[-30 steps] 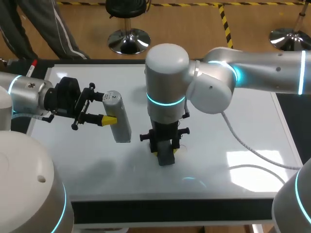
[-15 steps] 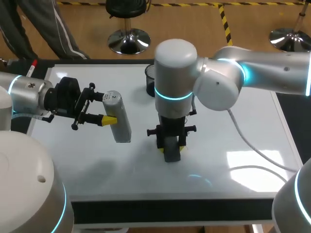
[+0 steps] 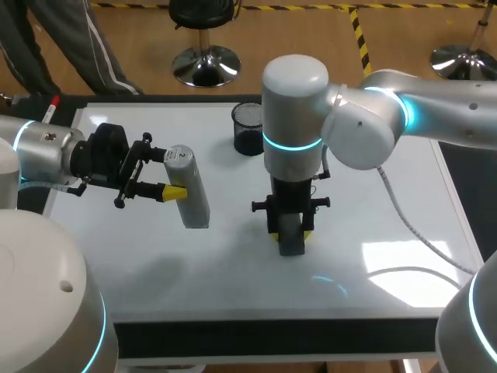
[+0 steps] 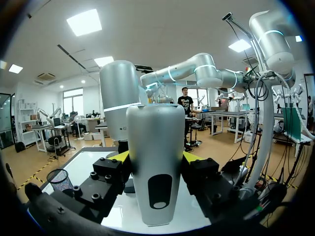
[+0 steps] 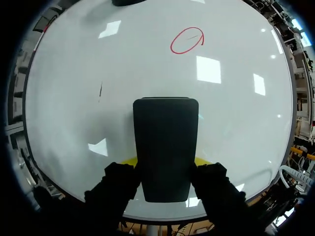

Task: Pick up the inspection probe, press it on each red-marked spot on the whiteboard one by one, put down the probe, pick up the eraser, and wipe off all the red marks.

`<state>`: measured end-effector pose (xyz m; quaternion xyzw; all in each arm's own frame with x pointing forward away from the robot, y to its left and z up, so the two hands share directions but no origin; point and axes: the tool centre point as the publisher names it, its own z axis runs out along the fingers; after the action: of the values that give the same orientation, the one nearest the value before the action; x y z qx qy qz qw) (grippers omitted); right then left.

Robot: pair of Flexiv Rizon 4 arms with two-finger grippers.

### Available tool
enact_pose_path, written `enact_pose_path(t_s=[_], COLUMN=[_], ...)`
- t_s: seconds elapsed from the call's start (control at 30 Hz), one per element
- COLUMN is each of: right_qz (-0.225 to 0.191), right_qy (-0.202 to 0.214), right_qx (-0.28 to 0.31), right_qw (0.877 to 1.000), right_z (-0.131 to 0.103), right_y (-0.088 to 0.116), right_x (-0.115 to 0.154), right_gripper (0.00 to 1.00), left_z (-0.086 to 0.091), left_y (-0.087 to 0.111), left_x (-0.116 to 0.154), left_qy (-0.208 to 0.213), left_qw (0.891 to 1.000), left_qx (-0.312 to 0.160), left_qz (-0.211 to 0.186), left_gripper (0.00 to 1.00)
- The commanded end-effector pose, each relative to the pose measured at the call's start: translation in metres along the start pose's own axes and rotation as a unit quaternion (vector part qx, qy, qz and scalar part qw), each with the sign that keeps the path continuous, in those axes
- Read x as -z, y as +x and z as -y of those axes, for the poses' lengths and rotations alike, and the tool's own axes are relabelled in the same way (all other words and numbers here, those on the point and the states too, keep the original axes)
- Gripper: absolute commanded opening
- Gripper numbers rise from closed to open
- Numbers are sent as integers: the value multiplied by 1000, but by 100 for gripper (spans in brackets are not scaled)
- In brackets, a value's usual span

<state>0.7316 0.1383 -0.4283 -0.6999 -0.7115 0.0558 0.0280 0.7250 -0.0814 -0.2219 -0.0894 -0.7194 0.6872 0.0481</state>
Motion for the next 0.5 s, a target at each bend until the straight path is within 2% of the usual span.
enact_pose_path(t_s=[0.03, 0.37, 0.5], right_qz=[-3, 5, -4], right_qy=[4, 12, 10], right_qx=[-8, -37, -47], right_qw=[1000, 999, 999], right_z=[-4, 0, 3], right_y=[-19, -51, -60], right_x=[-39, -44, -41], right_gripper=[0, 0, 0], left_z=[0, 0, 0], left_y=[0, 0, 0], left_x=[0, 0, 0], left_qy=[1, 1, 1], left_qw=[1000, 1000, 1000], left_qx=[-1, -1, -1], left_qz=[0, 0, 0], left_gripper=[0, 0, 0])
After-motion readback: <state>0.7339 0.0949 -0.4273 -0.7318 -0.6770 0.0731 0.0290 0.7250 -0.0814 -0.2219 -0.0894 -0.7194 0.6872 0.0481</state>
